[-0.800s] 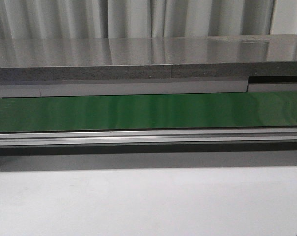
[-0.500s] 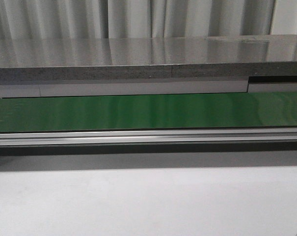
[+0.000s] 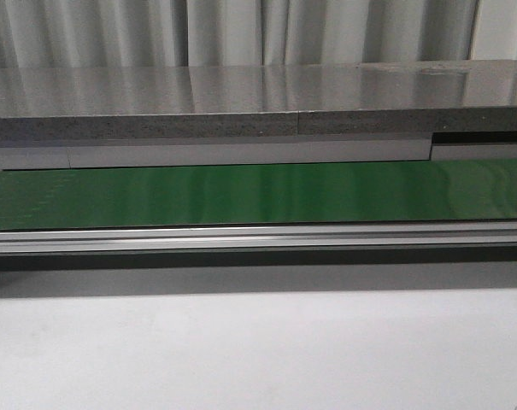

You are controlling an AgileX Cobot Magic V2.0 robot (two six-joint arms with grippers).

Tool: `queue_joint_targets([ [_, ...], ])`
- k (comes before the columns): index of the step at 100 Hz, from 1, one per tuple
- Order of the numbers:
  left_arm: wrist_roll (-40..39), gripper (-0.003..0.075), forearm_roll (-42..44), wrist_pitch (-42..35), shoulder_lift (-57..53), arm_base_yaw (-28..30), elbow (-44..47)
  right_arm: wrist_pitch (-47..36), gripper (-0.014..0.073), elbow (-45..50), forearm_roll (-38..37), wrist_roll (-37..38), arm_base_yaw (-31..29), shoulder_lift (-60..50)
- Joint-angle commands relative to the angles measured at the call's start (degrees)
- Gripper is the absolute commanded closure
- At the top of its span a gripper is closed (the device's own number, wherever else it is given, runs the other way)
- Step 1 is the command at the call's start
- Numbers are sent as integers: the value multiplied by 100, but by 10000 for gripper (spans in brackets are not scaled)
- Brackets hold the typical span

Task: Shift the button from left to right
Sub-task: 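Lower the left gripper toward the yellow-capped button in the blue tray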

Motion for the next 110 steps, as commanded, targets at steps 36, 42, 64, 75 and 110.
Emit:
queue_joint_targets([
  [36,-48,740,-243,1696,2602,-43,-2954,-428,661,-86,-21,-32,-28,-120],
  [42,-48,740,-243,2223,2961,-43,-3348,-428,661,-86,-21,-32,-28,-120],
  [64,-48,740,-243,3251,4012,-43,-4302,-428,661,-86,-21,-32,-28,-120],
  [75,-48,740,-243,3350,4267,-43,-4343,-428,661,-86,-21,-32,-28,-120],
  [110,70,646,-243,3355,4470,-43,-4343,-428,661,-86,-21,-32,-28,-120],
])
